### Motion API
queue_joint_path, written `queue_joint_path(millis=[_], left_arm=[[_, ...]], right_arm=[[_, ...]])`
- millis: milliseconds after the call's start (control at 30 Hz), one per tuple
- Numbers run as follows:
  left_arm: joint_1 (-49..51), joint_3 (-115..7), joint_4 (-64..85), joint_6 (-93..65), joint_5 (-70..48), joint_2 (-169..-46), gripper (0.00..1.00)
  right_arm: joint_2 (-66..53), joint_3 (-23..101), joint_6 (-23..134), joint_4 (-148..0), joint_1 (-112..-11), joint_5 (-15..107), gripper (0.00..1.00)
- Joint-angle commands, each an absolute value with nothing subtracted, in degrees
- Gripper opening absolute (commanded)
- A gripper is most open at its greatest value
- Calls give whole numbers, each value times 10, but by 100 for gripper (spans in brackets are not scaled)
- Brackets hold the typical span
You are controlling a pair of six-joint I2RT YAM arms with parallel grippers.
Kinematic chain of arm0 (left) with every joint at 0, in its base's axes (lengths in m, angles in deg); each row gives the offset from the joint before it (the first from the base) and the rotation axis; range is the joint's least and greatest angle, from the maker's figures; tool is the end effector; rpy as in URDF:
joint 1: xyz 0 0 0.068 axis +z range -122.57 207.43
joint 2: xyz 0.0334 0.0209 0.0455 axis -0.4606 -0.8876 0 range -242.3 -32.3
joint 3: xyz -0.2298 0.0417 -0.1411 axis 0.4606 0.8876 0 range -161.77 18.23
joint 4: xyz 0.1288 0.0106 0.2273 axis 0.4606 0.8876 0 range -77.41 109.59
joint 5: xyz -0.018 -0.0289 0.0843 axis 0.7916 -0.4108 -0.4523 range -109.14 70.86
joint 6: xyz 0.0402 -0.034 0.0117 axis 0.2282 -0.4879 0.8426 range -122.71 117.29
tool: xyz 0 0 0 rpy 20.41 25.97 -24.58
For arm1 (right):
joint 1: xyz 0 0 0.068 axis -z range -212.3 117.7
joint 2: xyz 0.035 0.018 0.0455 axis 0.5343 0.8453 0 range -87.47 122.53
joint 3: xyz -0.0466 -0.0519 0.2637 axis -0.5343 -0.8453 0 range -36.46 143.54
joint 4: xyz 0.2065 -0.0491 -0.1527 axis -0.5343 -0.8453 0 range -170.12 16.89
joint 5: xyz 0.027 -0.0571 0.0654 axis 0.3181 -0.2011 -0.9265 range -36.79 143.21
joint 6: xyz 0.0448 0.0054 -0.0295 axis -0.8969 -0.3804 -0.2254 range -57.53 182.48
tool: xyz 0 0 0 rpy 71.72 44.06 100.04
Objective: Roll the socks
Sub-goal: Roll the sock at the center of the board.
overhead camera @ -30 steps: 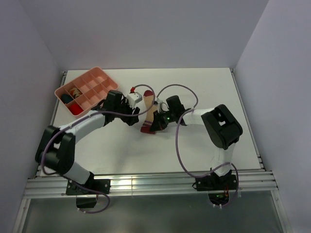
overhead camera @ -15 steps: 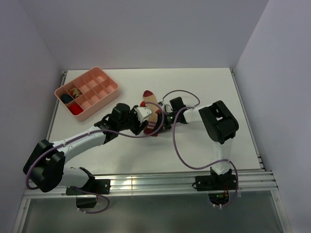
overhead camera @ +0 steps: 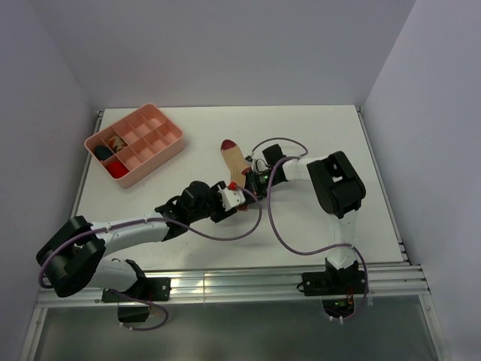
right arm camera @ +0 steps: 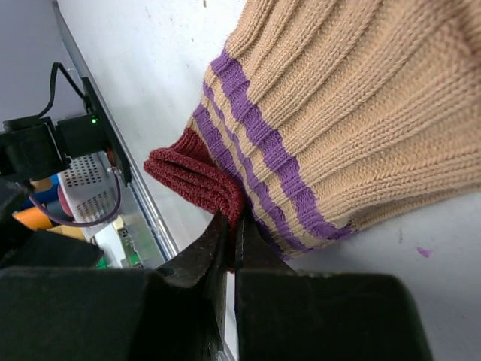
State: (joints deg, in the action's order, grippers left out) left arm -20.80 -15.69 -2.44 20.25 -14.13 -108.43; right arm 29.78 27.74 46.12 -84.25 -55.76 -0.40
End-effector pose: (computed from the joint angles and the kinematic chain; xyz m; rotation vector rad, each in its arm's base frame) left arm 0.1814 -0.2079 0.1996 1.2451 1.6449 -0.3635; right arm 0.3348 0.1767 0.1028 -0.4739 2.6450 1.4761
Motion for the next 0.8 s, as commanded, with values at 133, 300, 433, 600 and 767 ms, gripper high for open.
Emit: queue_joint_path(millis=[133, 300, 433, 600, 767], left_arm=[[-233, -149, -109, 272, -183, -1130, 59], [-258, -133, -136, 318, -226, -1162, 59], [-275, -121, -184, 345, -264, -1181, 60], [-279, -124, -206, 374, -280, -1214, 62], [-279, -138, -216, 399, -284, -1243, 62]], right_arm=[[314, 289, 523, -924, -546, 101, 0], [306, 287, 523, -921, -546, 100, 0], [303, 293, 528, -932, -546, 109, 0], [302, 297, 531, -939, -546, 120, 0], [293, 289, 527, -931, -545, 113, 0]])
